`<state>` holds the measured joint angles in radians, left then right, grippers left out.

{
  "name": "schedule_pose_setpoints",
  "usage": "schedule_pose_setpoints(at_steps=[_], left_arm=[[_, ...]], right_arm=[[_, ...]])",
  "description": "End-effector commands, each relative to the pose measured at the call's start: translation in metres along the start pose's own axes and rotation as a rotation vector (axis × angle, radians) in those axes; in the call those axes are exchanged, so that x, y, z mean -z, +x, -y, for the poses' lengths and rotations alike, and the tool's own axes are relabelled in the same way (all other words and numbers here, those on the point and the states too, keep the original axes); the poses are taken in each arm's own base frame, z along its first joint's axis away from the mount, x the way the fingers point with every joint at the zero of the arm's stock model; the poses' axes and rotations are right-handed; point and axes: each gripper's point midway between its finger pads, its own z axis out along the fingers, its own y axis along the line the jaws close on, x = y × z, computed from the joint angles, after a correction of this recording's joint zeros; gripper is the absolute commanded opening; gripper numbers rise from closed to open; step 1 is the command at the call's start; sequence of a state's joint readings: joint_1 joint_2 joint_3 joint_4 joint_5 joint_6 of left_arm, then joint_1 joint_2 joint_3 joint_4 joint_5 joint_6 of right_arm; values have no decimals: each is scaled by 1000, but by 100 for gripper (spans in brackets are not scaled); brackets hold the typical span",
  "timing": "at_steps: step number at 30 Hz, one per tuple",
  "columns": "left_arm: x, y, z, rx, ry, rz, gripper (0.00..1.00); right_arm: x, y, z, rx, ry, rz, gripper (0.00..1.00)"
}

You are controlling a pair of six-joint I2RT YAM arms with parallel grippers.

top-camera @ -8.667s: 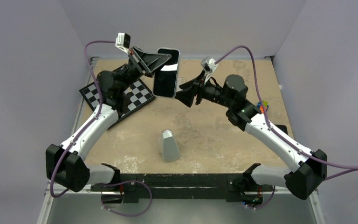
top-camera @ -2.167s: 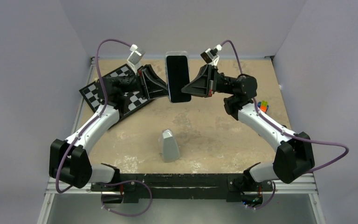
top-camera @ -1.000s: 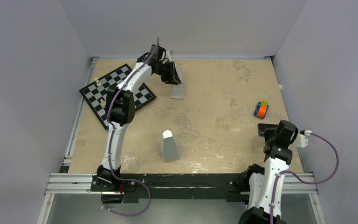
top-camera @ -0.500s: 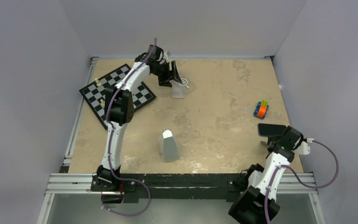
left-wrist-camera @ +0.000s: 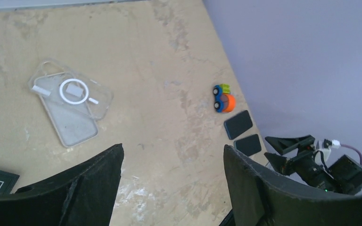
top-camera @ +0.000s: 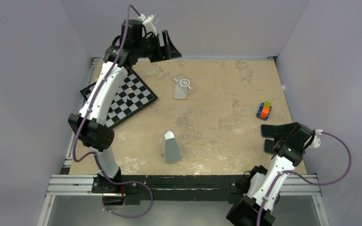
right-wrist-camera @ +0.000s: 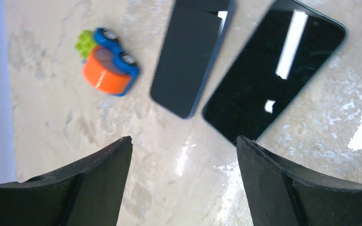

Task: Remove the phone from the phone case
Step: Reset both arms

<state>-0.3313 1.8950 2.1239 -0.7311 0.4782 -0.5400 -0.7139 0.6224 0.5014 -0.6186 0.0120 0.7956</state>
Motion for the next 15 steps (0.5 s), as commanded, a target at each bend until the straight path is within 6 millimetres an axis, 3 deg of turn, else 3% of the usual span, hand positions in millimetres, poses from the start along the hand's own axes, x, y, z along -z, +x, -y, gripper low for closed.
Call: schedule_pose_setpoints(at_steps=[1,5,7,10,12,15], left_arm=[[34,5,57,-80,93,70,81],[61,27,88,-142,154,102,81],[87,31,102,-170,190,156,81],[112,40,99,-210,169,210,82],[143,43,102,-261,153,266,82],[174,52,91,-297,91,336,83]], right_arm=[[37,-7,-53,213,-229,-35,86],[73,12,-116,405,-504,-49,87],[99,30,-151,476,-668,-71,88],[129,49,-188,547,-838,-112,89],[153,62,-208,613,-956,-124,89],[179,69,-232,670,-1068,-103,90]])
